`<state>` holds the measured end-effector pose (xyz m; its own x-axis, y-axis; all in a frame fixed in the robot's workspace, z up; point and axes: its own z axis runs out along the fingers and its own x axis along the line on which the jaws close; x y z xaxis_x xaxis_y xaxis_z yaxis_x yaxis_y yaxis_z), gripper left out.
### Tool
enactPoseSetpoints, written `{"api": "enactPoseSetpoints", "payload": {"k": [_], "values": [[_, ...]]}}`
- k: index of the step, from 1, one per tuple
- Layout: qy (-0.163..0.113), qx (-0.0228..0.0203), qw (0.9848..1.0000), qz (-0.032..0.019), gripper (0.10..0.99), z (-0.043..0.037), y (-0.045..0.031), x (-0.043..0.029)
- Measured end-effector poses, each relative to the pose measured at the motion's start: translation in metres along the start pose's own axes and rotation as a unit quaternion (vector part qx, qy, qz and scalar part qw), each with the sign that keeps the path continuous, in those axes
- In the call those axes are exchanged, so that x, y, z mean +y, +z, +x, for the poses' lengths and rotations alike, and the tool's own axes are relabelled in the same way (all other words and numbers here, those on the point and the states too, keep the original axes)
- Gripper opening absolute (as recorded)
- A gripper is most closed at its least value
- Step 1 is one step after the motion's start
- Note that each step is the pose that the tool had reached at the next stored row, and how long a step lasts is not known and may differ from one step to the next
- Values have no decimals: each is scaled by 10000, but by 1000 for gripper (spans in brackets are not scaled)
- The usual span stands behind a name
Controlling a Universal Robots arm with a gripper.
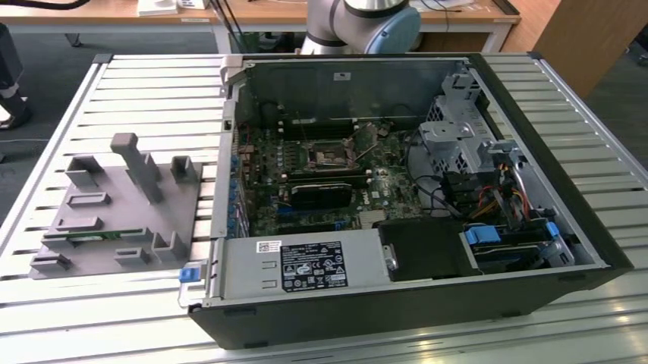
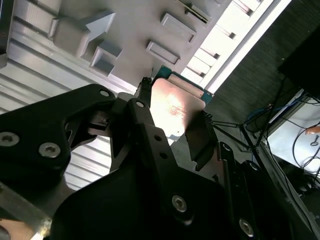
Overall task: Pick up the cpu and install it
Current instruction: 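Pick up the cpu and move it towards the insertion slot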
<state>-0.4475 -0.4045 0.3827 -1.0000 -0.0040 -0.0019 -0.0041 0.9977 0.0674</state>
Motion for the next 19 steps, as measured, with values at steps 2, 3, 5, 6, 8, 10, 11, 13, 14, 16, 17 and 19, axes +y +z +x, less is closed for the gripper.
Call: {"api": "enactPoseSetpoints", "payload": {"k": [2, 3, 5, 6, 8, 10, 11, 13, 14, 16, 17, 19], "values": [[0, -1, 10000, 0, 525, 0, -53, 4], [0, -1, 10000, 0, 525, 0, -79, 6], [0, -1, 10000, 0, 525, 0, -134, 10], [0, -1, 10000, 0, 525, 0, -161, 12], [0, 0, 10000, 0, 525, 0, -216, 16], [0, -1, 10000, 0, 525, 0, -266, 19], [0, -1, 10000, 0, 525, 0, -291, 21], [0, -1, 10000, 0, 525, 0, -324, 23], [0, -2, 10000, -1, 525, -3, -324, 24], [1, -1, 10000, 0, 525, -34, -326, 24], [0, 0, 10000, 0, 525, -50, -326, 23], [0, 0, 10000, 0, 525, -96, -326, 23]]}}
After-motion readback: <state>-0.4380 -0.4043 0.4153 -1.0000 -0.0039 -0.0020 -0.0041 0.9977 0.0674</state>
